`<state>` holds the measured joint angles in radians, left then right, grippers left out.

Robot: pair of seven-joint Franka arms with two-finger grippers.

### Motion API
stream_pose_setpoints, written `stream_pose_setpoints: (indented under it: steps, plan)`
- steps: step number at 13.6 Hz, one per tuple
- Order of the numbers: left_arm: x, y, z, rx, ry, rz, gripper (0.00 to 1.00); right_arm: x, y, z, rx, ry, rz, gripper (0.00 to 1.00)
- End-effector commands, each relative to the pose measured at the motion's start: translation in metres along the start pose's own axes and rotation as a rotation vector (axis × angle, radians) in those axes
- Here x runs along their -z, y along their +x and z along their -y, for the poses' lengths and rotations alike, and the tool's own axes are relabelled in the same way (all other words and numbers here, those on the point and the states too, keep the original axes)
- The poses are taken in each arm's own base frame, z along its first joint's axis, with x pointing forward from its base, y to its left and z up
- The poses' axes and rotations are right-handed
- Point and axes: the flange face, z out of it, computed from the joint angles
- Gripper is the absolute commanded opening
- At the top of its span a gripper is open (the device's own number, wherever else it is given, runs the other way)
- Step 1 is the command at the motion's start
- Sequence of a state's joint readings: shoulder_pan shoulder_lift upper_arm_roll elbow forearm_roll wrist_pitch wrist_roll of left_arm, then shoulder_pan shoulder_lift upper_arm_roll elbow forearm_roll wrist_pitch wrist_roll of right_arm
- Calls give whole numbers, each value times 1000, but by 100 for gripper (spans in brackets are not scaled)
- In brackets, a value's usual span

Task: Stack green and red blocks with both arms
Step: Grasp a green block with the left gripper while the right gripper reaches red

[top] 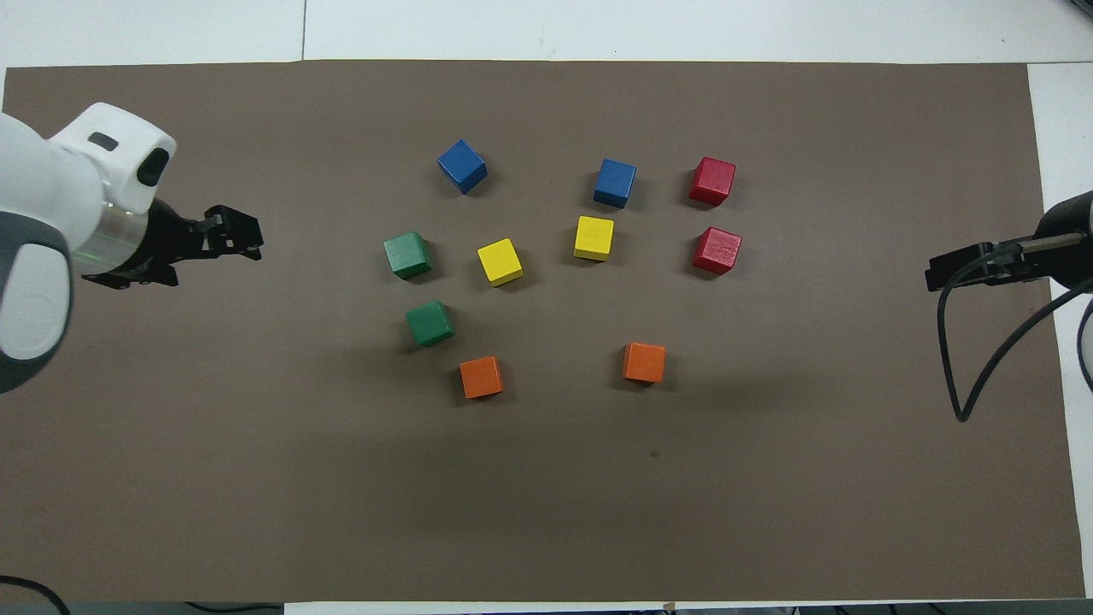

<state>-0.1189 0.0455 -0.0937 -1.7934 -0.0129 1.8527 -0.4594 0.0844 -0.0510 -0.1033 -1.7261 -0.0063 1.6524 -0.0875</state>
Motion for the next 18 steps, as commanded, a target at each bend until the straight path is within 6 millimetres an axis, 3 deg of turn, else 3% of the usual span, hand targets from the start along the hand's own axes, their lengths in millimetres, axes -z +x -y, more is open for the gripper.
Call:
stream_pose_setpoints:
  steps: [1, 3, 5, 6, 8, 10, 13, 18]
  plan:
    - [-49, -21, -64, 47, -5, 27, 100, 4, -4, -2, -19, 14, -8, 100]
    - [-82, -32, -81, 99, -29, -4, 100, 4, -4, -2, -19, 15, -6, 100]
    - [-122, -62, -125, 140, -20, 13, 100, 3, -5, -3, -19, 17, -1, 100]
    - [-137, -68, -128, 137, -20, 14, 100, 3, -5, -3, -19, 15, -2, 100]
    - [-162, -85, -133, 109, -11, 14, 100, 2, -5, -3, -19, 17, 0, 100]
    - [-177, -85, -134, 108, 0, 26, 100, 0, -4, 2, -10, 14, -8, 100]
    - [-194, -83, -134, 90, 7, 32, 100, -12, -4, 21, 23, 15, -21, 100]
    - [-220, -91, -129, 72, -9, 14, 100, -23, -4, 25, 23, 17, -34, 100]
